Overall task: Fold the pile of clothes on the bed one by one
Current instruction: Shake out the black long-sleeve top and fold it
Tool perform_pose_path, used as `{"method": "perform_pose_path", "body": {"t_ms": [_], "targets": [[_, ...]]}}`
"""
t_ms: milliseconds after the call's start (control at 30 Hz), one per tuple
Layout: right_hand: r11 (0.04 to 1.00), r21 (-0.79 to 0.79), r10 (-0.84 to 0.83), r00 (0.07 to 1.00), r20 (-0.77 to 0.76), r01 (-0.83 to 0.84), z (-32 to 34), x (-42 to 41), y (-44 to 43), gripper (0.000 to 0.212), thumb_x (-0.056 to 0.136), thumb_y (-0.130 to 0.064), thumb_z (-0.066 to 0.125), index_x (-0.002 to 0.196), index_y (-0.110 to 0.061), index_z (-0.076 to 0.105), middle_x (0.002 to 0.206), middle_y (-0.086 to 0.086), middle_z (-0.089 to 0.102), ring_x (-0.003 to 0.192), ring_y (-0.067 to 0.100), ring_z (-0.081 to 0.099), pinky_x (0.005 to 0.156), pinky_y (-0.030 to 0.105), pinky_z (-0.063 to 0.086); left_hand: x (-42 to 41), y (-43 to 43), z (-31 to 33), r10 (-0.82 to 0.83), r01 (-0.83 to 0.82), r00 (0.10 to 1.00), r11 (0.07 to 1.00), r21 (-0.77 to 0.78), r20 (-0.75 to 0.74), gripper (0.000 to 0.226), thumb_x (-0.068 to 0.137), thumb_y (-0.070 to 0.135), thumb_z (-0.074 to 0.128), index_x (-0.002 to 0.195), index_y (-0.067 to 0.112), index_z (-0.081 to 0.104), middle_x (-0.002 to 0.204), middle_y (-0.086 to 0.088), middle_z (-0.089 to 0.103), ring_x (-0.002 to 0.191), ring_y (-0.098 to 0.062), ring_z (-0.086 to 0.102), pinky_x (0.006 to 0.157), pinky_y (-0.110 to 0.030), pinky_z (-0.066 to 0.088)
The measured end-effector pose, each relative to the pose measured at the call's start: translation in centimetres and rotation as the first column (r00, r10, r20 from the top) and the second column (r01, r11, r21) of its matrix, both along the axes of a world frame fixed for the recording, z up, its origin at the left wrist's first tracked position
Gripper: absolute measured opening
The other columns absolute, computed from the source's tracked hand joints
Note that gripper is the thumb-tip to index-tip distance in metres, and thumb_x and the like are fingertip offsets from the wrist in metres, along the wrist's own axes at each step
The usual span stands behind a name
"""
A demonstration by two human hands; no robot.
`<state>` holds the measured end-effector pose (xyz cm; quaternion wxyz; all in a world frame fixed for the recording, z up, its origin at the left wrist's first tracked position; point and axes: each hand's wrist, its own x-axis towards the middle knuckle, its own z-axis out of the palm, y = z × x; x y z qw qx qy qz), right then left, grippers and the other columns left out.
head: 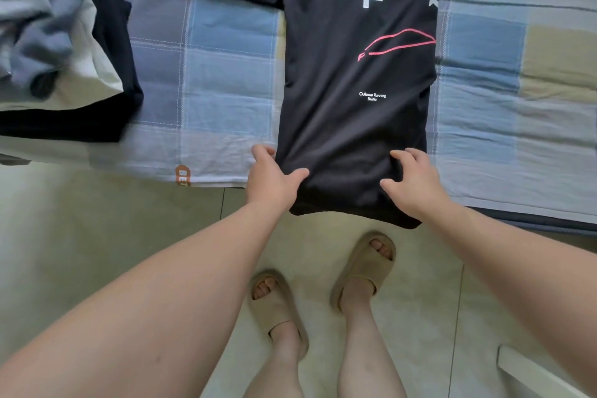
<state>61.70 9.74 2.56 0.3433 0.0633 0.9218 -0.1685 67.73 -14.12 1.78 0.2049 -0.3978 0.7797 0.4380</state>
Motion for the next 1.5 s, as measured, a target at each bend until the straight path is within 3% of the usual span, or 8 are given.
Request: {"method": "perform_pose_path", "body": {"t_ms": [167, 267, 367, 467, 733, 1067, 1267, 1500], "targets": [[0.970, 0.054, 0.233, 0.969, 0.081, -0.238, 0.3, 0.7, 1.3, 0.077, 0.091, -0.027, 0.059, 0.158, -0.029, 0.023, 0.167, 0.002, 0.009, 0.150, 0.031, 0.016, 0.120, 0.045, 0.025, 0.3, -0.5, -0.8, -0.085, 0.102, 0.979, 0.991, -0.083, 0.186, 0.022, 0.096, 0.021, 0.061, 0.114, 0.008, 0.060, 0.111, -0.009, 0.066, 0.089, -0.026, 0.053, 0.074, -0.031, 0.038], [0.954, 0.032, 0.289, 0.942, 0.172, -0.298, 1.3, 0.5, 1.5, 0.077, 0.090, -0.027, 0.060, 0.158, -0.030, 0.024, 0.169, 0.002, 0.006, 0.152, 0.028, 0.015, 0.122, 0.041, 0.022, 0.0, 0.3, 0.3, -0.067, 0.095, 0.965, 0.990, -0.102, 0.254, 0.016, 0.097, 0.016, 0.055, 0.111, 0.009, 0.051, 0.110, -0.009, 0.059, 0.090, -0.028, 0.051, 0.076, -0.033, 0.039], [0.947, -0.100, 0.321, 0.879, 0.353, -0.306, 3.8, -0.8, 1.2, 0.054, 0.092, -0.027, 0.064, 0.145, -0.024, 0.052, 0.163, 0.003, 0.030, 0.150, 0.021, 0.029, 0.116, 0.026, 0.025, -0.8, 0.6, 2.6, -0.056, 0.089, 0.962, 0.989, -0.114, 0.267, 0.025, 0.091, 0.014, 0.057, 0.110, 0.019, 0.041, 0.118, -0.006, 0.056, 0.103, -0.030, 0.055, 0.092, -0.041, 0.047], [0.967, -0.188, 0.244, 0.831, 0.500, -0.171, 6.7, -2.5, 1.2, 0.031, 0.094, -0.026, 0.064, 0.125, -0.024, 0.068, 0.128, -0.005, 0.065, 0.125, 0.016, 0.058, 0.103, 0.024, 0.043, -2.5, -0.4, 5.5, -0.063, 0.092, 0.954, 0.992, -0.089, 0.292, 0.041, 0.091, 0.017, 0.060, 0.130, 0.017, 0.045, 0.132, -0.006, 0.051, 0.114, -0.029, 0.054, 0.089, -0.039, 0.047], [0.977, -0.199, 0.121, 0.962, 0.246, -0.072, 12.2, -13.4, -1.0, 0.038, 0.100, -0.031, 0.053, 0.139, -0.029, 0.055, 0.118, -0.010, 0.064, 0.108, 0.013, 0.060, 0.088, 0.027, 0.047, -13.9, -3.8, 11.3, -0.269, 0.297, 0.936, 0.950, -0.098, 0.227, 0.041, 0.097, 0.031, 0.055, 0.136, 0.022, 0.048, 0.141, -0.005, 0.050, 0.125, -0.029, 0.051, 0.098, -0.040, 0.046], [0.968, -0.247, 0.003, 0.981, -0.193, -0.051, 5.7, -32.0, -13.4, 0.055, 0.103, -0.033, 0.050, 0.156, -0.035, 0.032, 0.152, 0.001, 0.047, 0.138, 0.022, 0.044, 0.112, 0.034, 0.034, -34.3, -14.7, 3.4, -0.689, 0.606, 0.721, 0.578, -0.546, 0.071, 0.053, 0.101, 0.047, 0.049, 0.148, 0.023, 0.040, 0.163, -0.003, 0.028, 0.149, -0.029, 0.022, 0.116, -0.045, 0.028], [0.928, 0.220, 0.365, 0.850, -0.380, -0.300, 0.5, -40.7, -19.9, 0.057, 0.099, -0.032, 0.053, 0.153, -0.040, 0.034, 0.163, -0.006, 0.026, 0.148, 0.027, 0.024, 0.112, 0.052, 0.027, -41.6, -19.5, -1.0, -0.778, 0.688, 0.620, 0.478, -0.546, 0.100, 0.052, 0.095, 0.065, 0.050, 0.130, 0.027, 0.051, 0.132, -0.004, 0.057, 0.122, -0.030, 0.049, 0.097, -0.045, 0.037], [0.877, 0.317, 0.439, 0.868, -0.231, -0.360, 1.4, -43.3, -22.3, 0.040, 0.088, -0.032, 0.057, 0.129, -0.032, 0.059, 0.154, -0.003, 0.037, 0.143, 0.026, 0.028, 0.116, 0.048, 0.018, -43.6, -21.9, -0.7, -0.656, 0.524, 0.702, 0.739, -0.424, -0.276, 0.021, 0.103, 0.046, 0.047, 0.102, 0.026, 0.054, 0.097, -0.001, 0.065, 0.092, -0.031, 0.058, 0.073, -0.038, 0.042]]}}
